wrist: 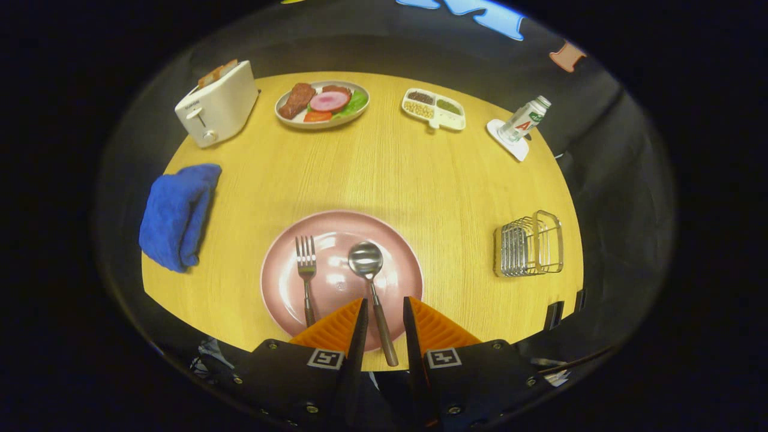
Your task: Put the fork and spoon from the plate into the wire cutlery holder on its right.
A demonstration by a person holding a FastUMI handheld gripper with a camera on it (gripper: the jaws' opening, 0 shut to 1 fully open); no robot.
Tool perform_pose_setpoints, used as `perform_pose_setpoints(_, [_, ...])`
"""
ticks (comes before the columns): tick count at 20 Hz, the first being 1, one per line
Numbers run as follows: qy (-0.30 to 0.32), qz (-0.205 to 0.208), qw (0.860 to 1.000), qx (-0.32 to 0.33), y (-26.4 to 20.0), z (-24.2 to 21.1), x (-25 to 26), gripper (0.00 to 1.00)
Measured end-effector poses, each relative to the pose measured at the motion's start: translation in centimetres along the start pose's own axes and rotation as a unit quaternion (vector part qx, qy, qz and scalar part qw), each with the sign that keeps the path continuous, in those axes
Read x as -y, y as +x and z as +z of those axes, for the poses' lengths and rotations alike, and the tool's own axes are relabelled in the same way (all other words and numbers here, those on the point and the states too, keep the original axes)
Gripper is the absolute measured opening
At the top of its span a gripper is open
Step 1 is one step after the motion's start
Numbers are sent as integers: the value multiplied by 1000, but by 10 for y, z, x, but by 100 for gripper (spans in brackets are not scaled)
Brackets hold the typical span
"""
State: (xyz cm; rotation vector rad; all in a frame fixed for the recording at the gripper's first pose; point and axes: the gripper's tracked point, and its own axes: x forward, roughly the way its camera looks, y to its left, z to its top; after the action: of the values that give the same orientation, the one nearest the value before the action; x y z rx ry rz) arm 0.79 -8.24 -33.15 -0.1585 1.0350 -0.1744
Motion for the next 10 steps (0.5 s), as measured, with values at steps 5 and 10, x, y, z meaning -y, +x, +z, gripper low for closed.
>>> perform_pose_setpoints(5, [-40,7,998,-58,27,-21,-6,36])
perform_pose_setpoints(10, [-54,8,994,-91,47,-34,-4,36])
